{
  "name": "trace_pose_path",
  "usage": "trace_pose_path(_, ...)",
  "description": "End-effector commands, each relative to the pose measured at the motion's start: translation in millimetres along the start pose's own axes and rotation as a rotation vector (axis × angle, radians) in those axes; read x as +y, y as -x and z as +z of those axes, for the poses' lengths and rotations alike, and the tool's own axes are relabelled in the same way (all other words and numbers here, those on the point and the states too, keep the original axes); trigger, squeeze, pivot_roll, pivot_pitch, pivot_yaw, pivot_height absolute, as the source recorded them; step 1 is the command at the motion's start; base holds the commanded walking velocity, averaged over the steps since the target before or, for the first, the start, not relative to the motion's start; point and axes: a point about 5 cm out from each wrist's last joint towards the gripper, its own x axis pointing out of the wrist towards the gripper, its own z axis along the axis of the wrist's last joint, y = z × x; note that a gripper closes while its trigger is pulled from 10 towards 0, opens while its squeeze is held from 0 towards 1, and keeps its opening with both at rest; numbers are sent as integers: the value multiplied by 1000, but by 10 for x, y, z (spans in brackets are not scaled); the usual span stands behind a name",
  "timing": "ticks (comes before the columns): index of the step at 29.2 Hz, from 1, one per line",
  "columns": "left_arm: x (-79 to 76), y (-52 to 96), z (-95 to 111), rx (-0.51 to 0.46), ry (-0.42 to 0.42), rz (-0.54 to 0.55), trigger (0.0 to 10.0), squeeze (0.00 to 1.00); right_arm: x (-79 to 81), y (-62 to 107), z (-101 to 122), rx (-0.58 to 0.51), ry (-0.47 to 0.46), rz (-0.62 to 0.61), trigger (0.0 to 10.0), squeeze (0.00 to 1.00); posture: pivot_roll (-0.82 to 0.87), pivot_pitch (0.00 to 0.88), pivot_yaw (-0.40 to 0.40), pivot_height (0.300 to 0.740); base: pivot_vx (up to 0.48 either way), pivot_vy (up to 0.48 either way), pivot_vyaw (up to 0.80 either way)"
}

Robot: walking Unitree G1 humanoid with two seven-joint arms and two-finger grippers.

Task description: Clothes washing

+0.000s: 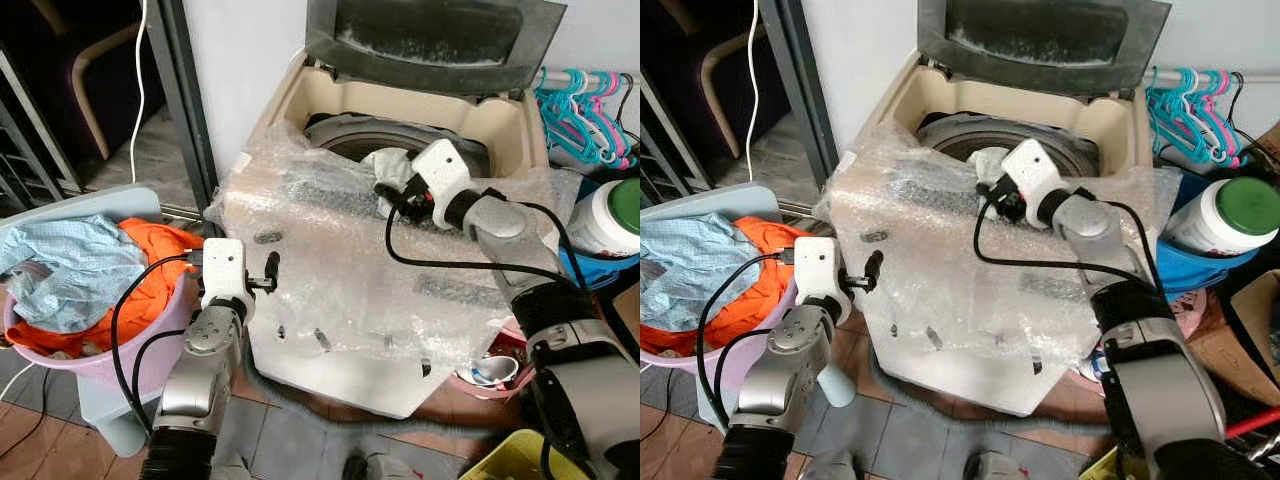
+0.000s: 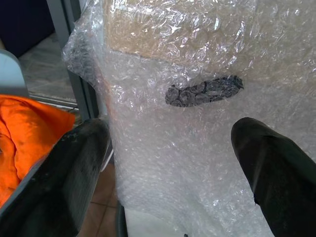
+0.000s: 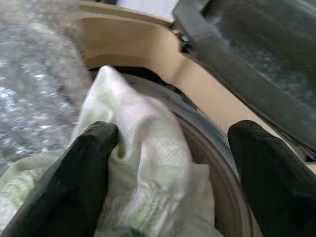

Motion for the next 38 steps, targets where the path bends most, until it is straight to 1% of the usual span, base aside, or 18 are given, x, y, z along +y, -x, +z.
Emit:
trace_pose_path(1,-26,-11,28,-12,-2,-11,10000,0,-212,13,128,-44,-37,-111,10000,1000,-28,0,-33,740,0,0,0)
trace_pose_path(2,-24,-12,29,-12,-3,-11,10000,0,-226,14,171,-68,-58,-113,10000,976,-29,0,-32,740,0,0,0)
trace_pose_path(4,-23,-15,31,-12,-6,-11,10000,0,-175,12,213,-97,-75,-71,10000,0,-30,0,-30,740,0,0,0)
trace_pose_path(5,-24,-23,41,-14,-8,-12,10000,0,-115,-20,204,-103,-49,-51,10000,0,-29,0,-24,740,0,0,0)
trace_pose_path(12,-5,-38,122,-38,-27,-2,10000,0,29,-33,201,-115,-58,32,10000,0,-19,9,-13,740,0,0,0)
trace_pose_path(13,7,-39,149,-45,-37,5,10000,0,83,-22,204,-121,-75,66,10000,0,-17,17,-9,740,0,0,0)
trace_pose_path(14,37,-19,205,-59,-61,17,10000,0,252,53,251,-170,-54,175,10000,0,1,38,-3,740,0,0,0)
trace_pose_path(16,57,17,223,-64,-67,20,10000,0,356,130,299,-211,-42,247,10000,0,-8,57,-12,740,0,0,0)
trace_pose_path(22,80,124,14,-10,-57,28,10000,0,458,249,218,-201,-58,310,10000,0,-18,36,-13,740,0,0,0)
trace_pose_path(25,71,130,5,-7,-55,24,10000,0,444,236,163,-167,-54,270,10000,0,-18,36,-13,740,0,0,0)
trace_pose_path(27,90,115,-12,0,-56,24,10000,0,314,185,-12,-57,-85,91,10000,0,-9,11,-11,740,0,0,0)
trace_pose_path(29,99,111,-17,3,-57,25,10000,0,270,194,-56,-28,-107,38,10000,0,-9,11,-11,740,0,0,0)
trace_pose_path(30,109,109,-18,10,-62,25,10000,0,210,244,-122,30,-74,-7,10000,0,-12,4,-2,740,0,0,0)
trace_pose_path(31,109,109,-18,10,-62,25,10000,0,210,244,-122,30,-74,-7,10000,0,-12,4,-2,740,0,0,0)
trace_pose_path(33,107,103,-28,17,-76,8,10000,0,46,299,-206,126,58,-106,10000,0,-26,0,11,740,0,0,0)
trace_pose_path(35,93,90,-27,16,-78,3,10000,0,-154,318,-234,174,70,-246,10000,0,-34,0,14,740,0,0,0)
trace_pose_path(36,87,84,-24,15,-78,1,10000,0,-227,328,-239,188,67,-299,10000,0,-34,0,14,740,0,0,0)
trace_pose_path(38,75,68,-5,10,-75,2,10000,0,-266,307,-115,105,29,-315,10000,0,-35,0,12,740,0,0,0)
